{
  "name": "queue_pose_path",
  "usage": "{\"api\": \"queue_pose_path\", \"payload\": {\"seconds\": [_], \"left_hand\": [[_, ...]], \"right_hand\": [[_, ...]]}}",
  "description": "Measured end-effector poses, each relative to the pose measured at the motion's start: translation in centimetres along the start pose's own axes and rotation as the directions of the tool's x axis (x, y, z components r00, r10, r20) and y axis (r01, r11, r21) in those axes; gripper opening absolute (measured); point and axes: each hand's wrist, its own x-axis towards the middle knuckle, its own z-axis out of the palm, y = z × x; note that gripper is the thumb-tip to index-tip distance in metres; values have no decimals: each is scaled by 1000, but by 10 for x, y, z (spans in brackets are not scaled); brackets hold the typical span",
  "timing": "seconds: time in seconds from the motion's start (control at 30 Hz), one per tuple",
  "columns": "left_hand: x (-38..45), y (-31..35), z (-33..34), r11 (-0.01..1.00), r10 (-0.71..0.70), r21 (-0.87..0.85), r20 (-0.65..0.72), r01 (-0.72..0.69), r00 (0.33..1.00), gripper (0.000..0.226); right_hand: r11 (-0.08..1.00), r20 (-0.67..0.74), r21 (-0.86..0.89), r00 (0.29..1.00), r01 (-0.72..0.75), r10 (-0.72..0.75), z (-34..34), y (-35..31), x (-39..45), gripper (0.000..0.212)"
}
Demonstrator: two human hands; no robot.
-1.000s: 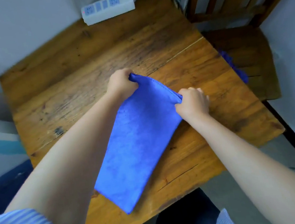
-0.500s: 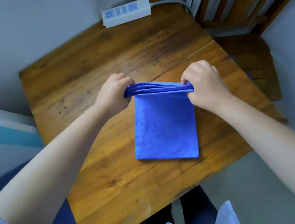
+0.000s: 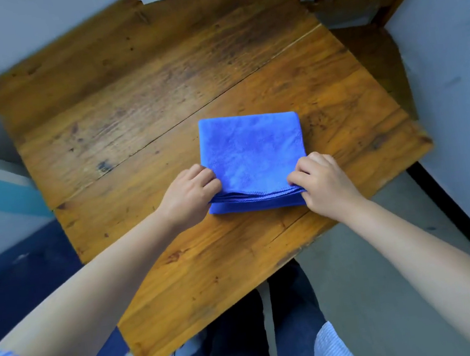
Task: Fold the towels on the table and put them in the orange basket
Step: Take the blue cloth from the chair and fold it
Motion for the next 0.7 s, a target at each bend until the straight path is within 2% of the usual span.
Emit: {"api": "queue_pose_path", "payload": {"seconds": [0.17,0.23,0.4,0.47,0.5,0.6,0.67,0.7], "left_hand": [[-12,5,10,999,-9,30,4,9,1000,17],[-17,7,14,999,-2,52,35,0,999,9],[-20,13,17,997,-66,40,169,60,983,36],[-21,14,13,996,-82,54,163,74,983,27],[-21,15,11,995,-97,51,129,91,987,22],[2,18,5,977,-211,-26,-68,210,975,39],[31,22,3,937,-349,-100,-178,336,920,38],[44,23,3,910,-412,-145,-205,389,888,42]], "right_hand": [[1000,-30,-26,1000,5,-6,11,-2,-10,28],[999,-25,-34,1000,-13,12,17,-2,-18,28],[996,67,-6,993,-94,95,31,-4,-33,33],[996,73,1,993,-93,93,30,-4,-36,25],[996,36,8,995,-94,93,29,-4,-36,19],[990,-126,41,983,-132,136,21,-3,-13,29],[989,-201,-13,969,-151,145,21,-1,18,28],[983,-188,-42,967,-181,170,22,-2,34,31]]}}
